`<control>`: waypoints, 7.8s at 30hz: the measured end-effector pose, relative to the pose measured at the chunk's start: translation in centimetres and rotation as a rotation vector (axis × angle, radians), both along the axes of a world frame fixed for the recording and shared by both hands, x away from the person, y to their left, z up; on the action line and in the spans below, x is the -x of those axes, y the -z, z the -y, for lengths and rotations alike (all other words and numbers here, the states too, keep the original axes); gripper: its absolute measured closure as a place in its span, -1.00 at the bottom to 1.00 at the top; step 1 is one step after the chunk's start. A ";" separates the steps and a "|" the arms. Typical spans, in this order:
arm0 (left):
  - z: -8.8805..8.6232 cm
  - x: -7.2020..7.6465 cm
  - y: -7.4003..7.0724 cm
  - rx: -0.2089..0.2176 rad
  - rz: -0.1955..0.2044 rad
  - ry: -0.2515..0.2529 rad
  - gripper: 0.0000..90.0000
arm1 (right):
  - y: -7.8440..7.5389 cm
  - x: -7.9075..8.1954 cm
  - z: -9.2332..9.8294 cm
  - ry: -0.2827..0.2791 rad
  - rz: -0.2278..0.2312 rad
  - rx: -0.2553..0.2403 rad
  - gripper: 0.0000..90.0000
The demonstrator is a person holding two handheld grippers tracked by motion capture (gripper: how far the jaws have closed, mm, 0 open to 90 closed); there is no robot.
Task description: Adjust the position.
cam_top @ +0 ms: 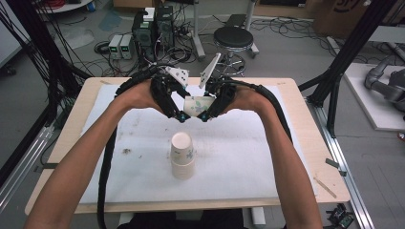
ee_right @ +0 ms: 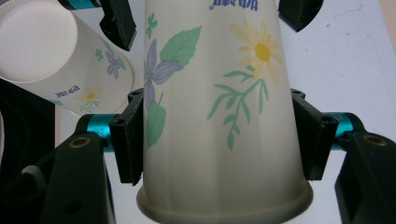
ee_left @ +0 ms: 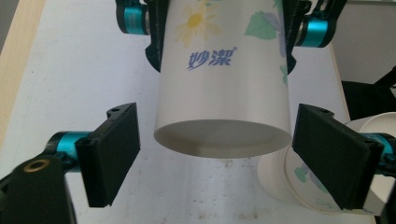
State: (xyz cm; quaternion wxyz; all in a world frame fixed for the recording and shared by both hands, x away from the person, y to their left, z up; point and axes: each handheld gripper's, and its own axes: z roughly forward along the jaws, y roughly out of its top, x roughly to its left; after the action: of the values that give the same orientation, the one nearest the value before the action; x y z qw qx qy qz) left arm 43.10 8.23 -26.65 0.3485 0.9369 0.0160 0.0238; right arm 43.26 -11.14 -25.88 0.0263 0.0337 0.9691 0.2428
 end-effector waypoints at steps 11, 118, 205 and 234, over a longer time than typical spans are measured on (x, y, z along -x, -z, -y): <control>0.3 0.0 0.0 0.008 0.005 0.033 -0.40 | 0.0 0.1 0.0 -0.010 -0.006 -0.009 -0.28; -4.8 0.9 3.3 0.635 -0.050 -0.029 -0.19 | 3.4 0.8 6.5 0.061 -0.019 -0.761 -0.67; -4.3 0.7 3.4 0.537 -0.058 -0.166 -0.95 | 3.2 0.5 5.8 0.038 -0.032 -0.846 -0.25; -13.1 4.6 7.0 0.537 0.105 -0.705 -0.93 | 3.7 -0.4 7.7 0.395 0.097 -0.471 -0.25</control>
State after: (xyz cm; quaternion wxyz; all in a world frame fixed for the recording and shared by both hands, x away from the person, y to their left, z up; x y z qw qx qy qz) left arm 38.46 21.35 -33.68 0.5504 0.7480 0.3221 0.1838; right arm 43.65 -18.87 -29.54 0.1105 0.2149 0.8585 0.4523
